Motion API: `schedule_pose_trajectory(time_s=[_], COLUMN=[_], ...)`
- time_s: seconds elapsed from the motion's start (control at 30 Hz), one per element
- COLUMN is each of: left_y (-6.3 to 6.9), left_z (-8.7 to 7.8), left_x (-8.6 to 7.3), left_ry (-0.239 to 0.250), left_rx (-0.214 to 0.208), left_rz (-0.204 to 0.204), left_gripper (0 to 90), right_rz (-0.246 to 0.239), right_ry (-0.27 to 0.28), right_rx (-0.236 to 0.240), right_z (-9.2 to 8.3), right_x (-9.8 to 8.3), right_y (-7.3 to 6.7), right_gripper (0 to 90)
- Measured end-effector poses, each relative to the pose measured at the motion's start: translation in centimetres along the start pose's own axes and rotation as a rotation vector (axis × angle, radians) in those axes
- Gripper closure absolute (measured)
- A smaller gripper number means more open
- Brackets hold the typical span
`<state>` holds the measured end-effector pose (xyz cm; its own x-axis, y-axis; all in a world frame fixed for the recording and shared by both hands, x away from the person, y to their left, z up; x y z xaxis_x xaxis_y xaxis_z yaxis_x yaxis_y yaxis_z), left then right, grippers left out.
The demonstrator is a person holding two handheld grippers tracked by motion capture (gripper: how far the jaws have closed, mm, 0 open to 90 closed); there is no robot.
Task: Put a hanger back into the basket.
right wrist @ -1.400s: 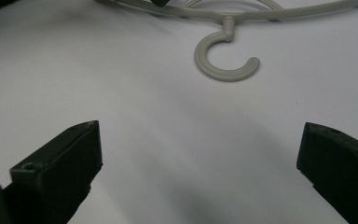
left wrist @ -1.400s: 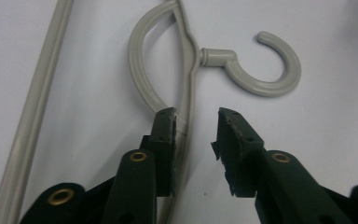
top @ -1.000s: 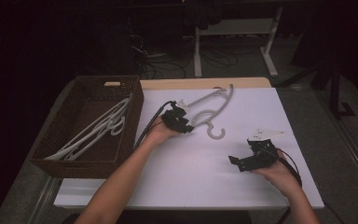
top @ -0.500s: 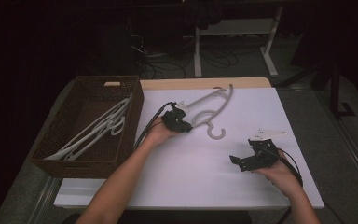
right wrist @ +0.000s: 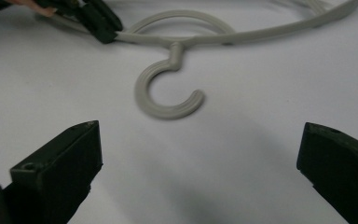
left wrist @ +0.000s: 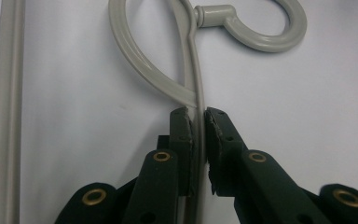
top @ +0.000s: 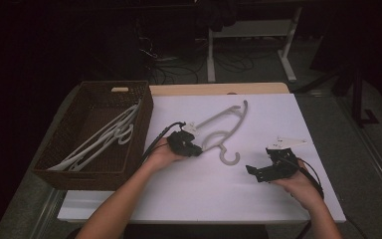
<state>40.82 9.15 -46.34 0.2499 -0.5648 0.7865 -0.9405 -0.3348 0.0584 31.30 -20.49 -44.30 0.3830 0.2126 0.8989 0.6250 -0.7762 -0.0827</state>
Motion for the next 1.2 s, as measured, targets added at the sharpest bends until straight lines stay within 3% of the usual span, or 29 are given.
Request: schedule_pose_trajectory(time_s=[0.43,0.57,0.63,0.67,0.7,0.77,0.83,0.87,0.93,1.0,1.2], left_y=[5.1,5.4,5.3,5.3,5.2,5.1,5.2,5.2,5.3,5.4,5.2], left_z=[-2.5,-2.8,-3.1,-3.5,-3.7,-4.8,-5.1,-5.5,-6.1,-6.7,-7.7], left_x=[-2.0,-2.7,-2.7,-2.5,-2.4,-1.9,-1.8,-1.8,-1.7,-1.6,-1.6], left_ry=[-0.018,-0.002,0.025,0.048,0.061,0.120,0.135,0.150,0.165,0.178,0.209], left_rx=[-0.099,-0.102,-0.103,-0.098,-0.099,-0.105,-0.106,-0.100,-0.101,-0.091,-0.074], left_rz=[0.050,0.037,0.023,0.007,-0.001,-0.037,-0.046,-0.054,-0.068,-0.076,-0.105], left_gripper=[81.3,80.4,75.2,67.6,67.6,55.4,51.6,42.9,40.2,31.8,21.3], right_rz=[-0.001,-0.001,0.000,0.000,0.000,0.003,0.001,0.003,0.000,-0.004,-0.015], right_ry=[-0.003,-0.005,-0.003,-0.001,-0.001,-0.004,-0.003,-0.004,-0.005,-0.007,-0.027], right_rx=[-0.002,-0.004,-0.005,-0.005,-0.005,-0.004,-0.005,-0.001,-0.001,0.005,0.014], right_z=[0.0,0.0,0.0,0.0,0.0,0.1,0.2,0.4,0.5,0.9,2.2], right_x=[0.0,0.0,0.0,0.1,0.1,0.2,0.2,0.5,0.6,1.1,2.6], right_y=[-0.1,-0.1,-0.1,-0.1,-0.1,-0.2,-0.1,-0.2,-0.2,-0.2,-0.1], right_gripper=[0.0,0.0,0.0,0.0,0.0,0.0,0.0,0.0,0.0,0.0,0.0])
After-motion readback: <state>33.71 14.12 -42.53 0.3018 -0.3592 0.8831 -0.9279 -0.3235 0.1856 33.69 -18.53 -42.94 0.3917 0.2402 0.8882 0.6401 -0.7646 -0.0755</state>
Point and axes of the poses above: each handheld gripper's, and its own axes: z roughly forward along the jaws, x roughly out of its top, y roughly to its right, the point moved 2 cm from there along z, roughly forward along the jaws, and after that the axes turned 14 degrees about y, right-handed, at the moved point
